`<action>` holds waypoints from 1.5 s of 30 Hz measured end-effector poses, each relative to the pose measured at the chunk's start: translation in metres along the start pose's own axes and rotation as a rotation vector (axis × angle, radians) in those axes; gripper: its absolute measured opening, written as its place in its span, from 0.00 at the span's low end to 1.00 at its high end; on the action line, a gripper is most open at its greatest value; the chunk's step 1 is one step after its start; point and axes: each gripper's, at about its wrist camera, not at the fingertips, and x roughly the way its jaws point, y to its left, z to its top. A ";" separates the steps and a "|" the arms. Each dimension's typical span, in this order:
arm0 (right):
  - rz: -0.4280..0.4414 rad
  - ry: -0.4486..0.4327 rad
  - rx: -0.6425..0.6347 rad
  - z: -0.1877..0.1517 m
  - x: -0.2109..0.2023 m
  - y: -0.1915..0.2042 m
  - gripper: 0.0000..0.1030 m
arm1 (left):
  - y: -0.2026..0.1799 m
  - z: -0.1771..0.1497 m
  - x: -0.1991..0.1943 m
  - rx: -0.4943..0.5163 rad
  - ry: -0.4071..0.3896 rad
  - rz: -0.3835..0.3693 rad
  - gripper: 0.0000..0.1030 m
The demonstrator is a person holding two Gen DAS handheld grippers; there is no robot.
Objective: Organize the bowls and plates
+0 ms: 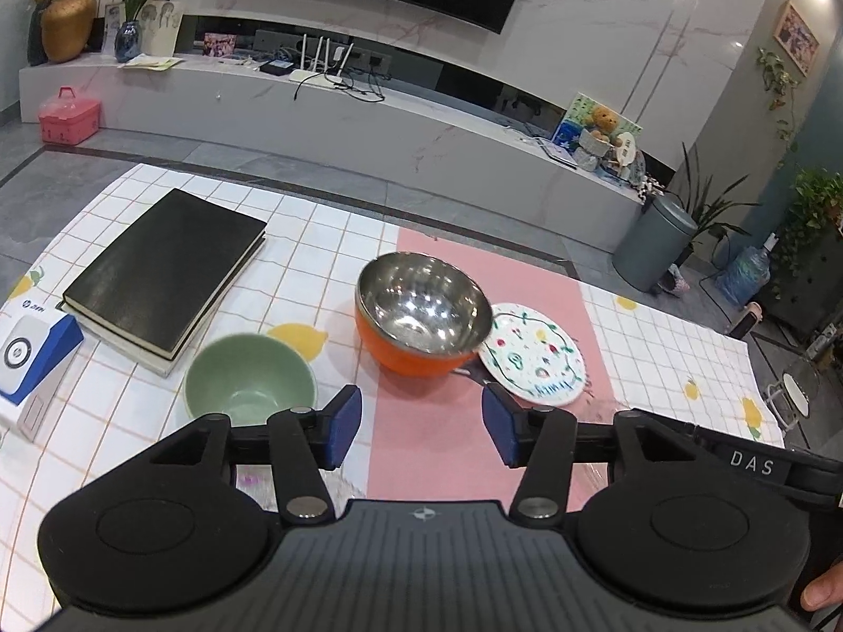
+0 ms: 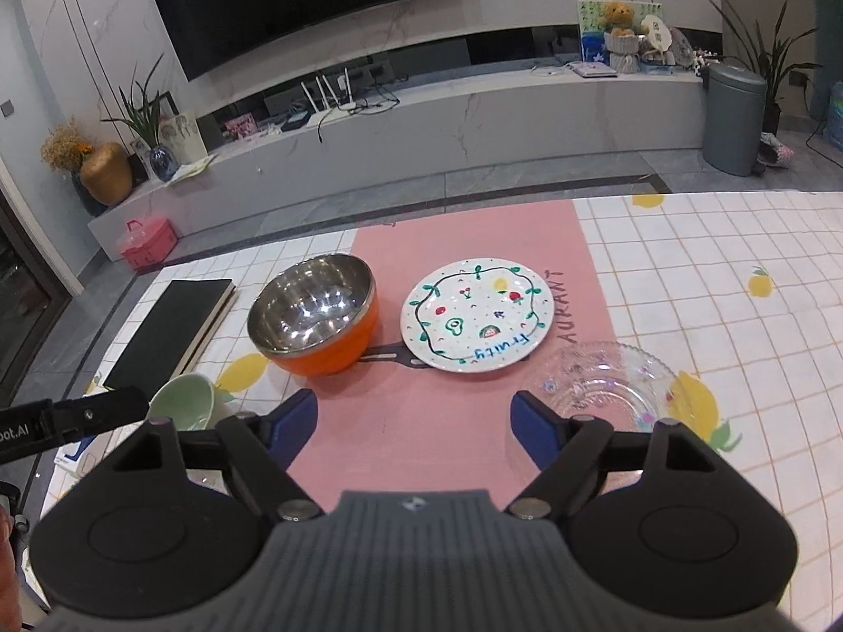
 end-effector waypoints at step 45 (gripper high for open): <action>0.089 0.293 0.213 0.062 0.172 0.019 0.15 | 0.040 0.061 0.165 -0.101 0.257 0.090 0.13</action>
